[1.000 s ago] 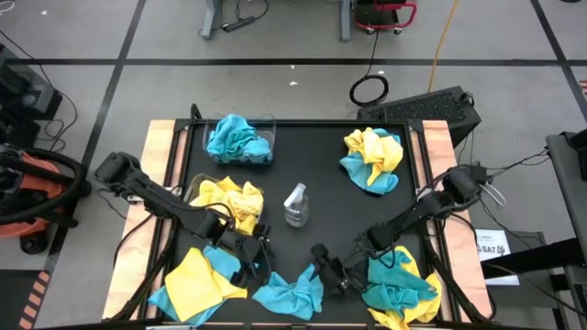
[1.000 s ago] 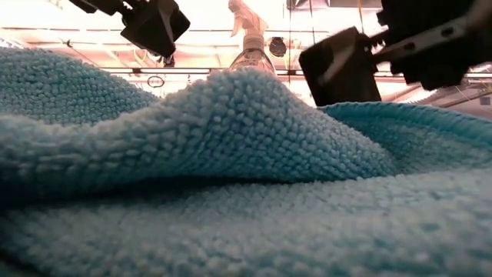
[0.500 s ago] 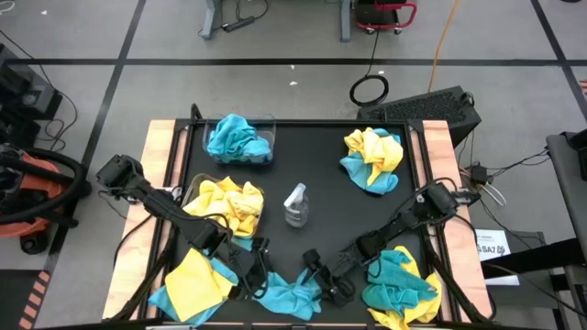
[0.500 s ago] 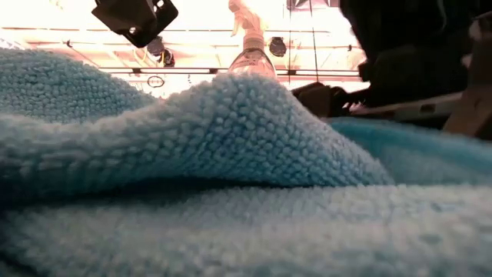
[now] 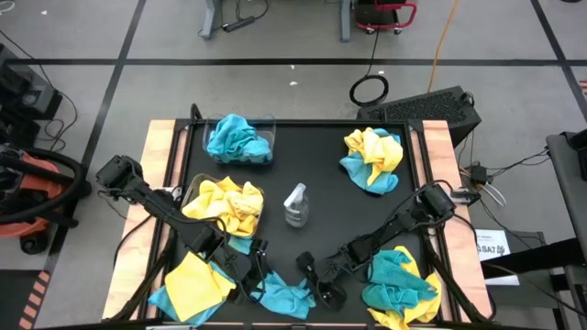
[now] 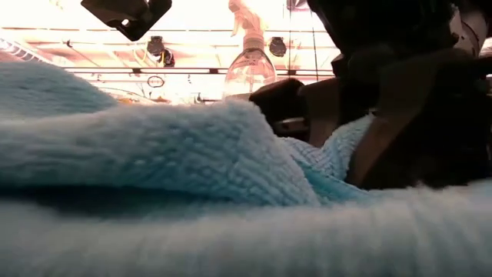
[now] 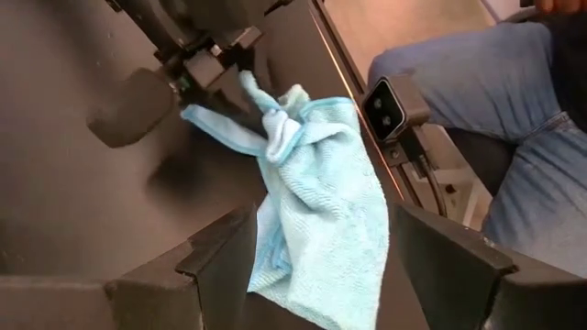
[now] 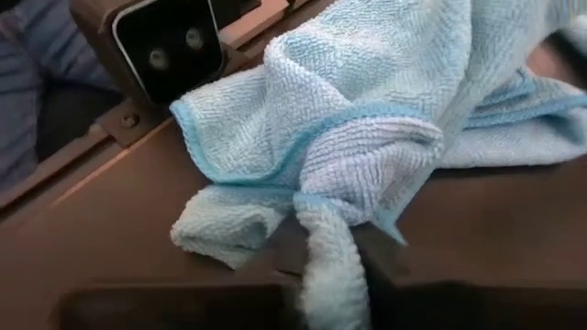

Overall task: Sort microfiber towel by color & place in baskets
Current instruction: Put the blue microfiber cloth into the top transparent bin

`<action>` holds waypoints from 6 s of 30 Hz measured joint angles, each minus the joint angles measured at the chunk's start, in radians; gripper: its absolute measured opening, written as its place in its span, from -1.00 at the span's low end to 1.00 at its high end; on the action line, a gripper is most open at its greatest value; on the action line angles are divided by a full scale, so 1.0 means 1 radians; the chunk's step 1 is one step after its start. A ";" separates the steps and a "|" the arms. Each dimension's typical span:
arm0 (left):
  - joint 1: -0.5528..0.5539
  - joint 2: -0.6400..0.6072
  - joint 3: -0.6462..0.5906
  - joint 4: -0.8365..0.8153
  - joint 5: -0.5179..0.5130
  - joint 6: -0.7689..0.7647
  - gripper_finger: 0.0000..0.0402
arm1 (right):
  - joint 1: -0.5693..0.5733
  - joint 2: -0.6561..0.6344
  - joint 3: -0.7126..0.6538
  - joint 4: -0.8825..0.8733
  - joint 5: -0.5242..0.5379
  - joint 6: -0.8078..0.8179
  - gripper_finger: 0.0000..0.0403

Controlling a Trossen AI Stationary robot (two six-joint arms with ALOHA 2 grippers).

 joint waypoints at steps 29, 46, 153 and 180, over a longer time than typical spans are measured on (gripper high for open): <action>0.044 0.000 0.000 0.257 -0.265 0.063 0.58 | 0.060 -0.493 -0.003 -0.205 0.471 -0.291 -0.99; 0.107 0.023 0.000 0.460 -0.196 0.106 0.95 | 0.055 -0.503 -0.001 -0.057 0.552 -0.446 -0.99; 1.164 0.032 0.495 -0.892 -0.584 0.424 -0.92 | 0.290 -0.550 -0.003 -0.683 0.746 0.260 -0.37; 0.527 -0.295 0.495 -0.973 -0.235 0.126 -0.97 | 0.242 -0.551 -0.003 -0.436 0.745 0.061 -0.37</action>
